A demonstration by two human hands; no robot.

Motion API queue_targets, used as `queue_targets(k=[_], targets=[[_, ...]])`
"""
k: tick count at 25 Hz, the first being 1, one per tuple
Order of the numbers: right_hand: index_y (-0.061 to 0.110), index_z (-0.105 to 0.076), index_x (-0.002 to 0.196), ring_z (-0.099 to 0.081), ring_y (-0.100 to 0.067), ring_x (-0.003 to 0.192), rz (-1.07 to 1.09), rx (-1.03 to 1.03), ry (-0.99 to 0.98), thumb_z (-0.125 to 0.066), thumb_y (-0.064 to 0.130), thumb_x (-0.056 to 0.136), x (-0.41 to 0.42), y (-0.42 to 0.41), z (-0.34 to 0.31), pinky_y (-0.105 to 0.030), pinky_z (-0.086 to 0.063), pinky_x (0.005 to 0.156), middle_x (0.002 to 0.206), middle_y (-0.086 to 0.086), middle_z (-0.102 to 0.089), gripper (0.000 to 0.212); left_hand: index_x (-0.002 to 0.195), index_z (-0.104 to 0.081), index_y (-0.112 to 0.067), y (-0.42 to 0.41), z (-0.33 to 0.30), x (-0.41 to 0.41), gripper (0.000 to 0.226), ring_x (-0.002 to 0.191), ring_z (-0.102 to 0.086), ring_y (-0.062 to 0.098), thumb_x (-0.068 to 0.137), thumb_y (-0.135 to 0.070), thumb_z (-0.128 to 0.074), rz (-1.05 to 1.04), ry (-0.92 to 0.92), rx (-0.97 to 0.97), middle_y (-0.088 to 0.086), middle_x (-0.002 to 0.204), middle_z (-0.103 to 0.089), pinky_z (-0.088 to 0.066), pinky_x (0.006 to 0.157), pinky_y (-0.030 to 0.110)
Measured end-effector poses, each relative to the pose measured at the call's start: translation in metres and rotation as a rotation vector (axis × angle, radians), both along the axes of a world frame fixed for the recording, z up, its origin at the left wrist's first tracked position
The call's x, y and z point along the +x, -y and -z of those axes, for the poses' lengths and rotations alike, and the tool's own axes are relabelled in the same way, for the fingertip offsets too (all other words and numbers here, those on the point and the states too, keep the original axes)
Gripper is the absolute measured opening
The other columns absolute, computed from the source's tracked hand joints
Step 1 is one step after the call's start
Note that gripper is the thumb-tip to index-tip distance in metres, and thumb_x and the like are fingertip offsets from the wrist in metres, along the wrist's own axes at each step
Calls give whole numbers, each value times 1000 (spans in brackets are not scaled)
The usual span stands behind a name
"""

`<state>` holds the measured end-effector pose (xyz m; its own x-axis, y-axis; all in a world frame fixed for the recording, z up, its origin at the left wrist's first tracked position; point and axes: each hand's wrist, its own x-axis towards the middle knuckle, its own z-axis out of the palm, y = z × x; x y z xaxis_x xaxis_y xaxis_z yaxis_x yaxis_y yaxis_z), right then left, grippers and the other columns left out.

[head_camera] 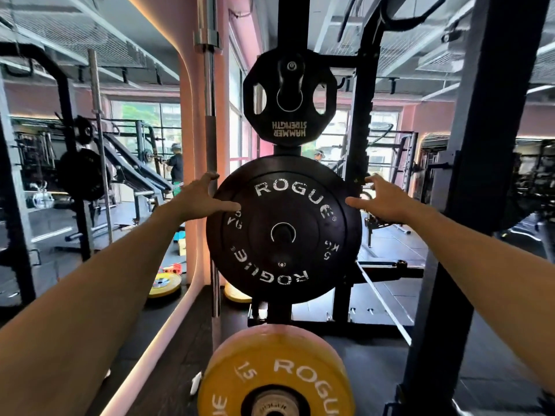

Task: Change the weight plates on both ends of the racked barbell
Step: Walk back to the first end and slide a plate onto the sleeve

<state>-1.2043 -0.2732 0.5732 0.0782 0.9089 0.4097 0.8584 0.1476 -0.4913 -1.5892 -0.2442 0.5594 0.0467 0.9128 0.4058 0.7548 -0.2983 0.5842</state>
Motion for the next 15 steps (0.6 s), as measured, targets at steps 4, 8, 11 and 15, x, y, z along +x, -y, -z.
queue_targets(k=[4,8,11,15], targets=[[9,-20,154,-38,-32,139,20,-17,-66,-84,54,65,-3,-68,3,-40,-35,111,155,-14,-33,119,157,-16,-13,-73,3,3,126,147,-28,33,62,-54,-89,-16,-51,-16,13,162,-25,-31,117,46],[16,4,157,-22,-32,148,23,26,-161,-93,45,55,-7,-121,5,-43,-25,118,163,-12,-15,144,150,-31,-26,-153,25,-12,146,135,-48,29,28,-86,-81,-70,-50,-15,3,150,-46,-44,108,50],[15,0,156,-28,-31,146,30,20,-206,-97,46,46,-9,-153,10,-43,-27,118,160,-11,-24,150,131,-54,-27,-177,35,-8,127,116,-61,24,21,-86,-81,-41,2,7,-2,126,-63,-51,98,47],[14,-47,126,-58,-18,110,119,-1,-165,-97,58,27,-3,-184,27,-34,-47,95,118,0,-61,119,138,-31,-12,-170,44,9,128,128,-50,30,37,-53,-98,-19,113,116,8,140,-47,-46,103,46]])
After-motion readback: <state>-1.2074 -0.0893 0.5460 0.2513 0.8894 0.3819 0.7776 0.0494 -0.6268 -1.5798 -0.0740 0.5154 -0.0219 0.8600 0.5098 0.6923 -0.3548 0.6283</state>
